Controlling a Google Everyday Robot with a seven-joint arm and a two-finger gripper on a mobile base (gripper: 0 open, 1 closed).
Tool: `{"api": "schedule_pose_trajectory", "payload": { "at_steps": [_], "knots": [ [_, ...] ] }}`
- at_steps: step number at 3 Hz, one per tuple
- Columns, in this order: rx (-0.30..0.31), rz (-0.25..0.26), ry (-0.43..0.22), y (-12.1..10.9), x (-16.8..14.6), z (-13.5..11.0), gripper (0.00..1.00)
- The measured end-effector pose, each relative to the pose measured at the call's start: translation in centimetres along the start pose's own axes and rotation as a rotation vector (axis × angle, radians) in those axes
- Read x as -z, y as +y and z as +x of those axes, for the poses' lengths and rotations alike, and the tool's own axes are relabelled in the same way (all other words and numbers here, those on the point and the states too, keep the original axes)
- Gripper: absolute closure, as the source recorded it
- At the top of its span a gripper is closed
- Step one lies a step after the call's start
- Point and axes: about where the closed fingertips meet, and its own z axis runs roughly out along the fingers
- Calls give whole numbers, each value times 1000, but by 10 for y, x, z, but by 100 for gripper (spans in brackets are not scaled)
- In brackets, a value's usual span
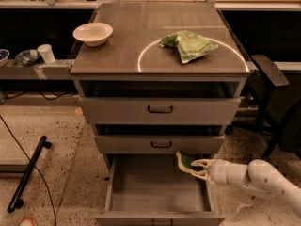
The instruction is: Place sponge into bottom drawer
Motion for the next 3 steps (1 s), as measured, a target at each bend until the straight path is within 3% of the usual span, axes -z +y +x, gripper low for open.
{"api": "schedule_pose_trajectory", "payload": {
  "at_steps": [1,2,3],
  "knots": [
    [-25,12,87,20,-55,85,100],
    [-24,-11,121,34,-86,127,100],
    [-7,-36,113,45,-105,144,100]
  ]
}}
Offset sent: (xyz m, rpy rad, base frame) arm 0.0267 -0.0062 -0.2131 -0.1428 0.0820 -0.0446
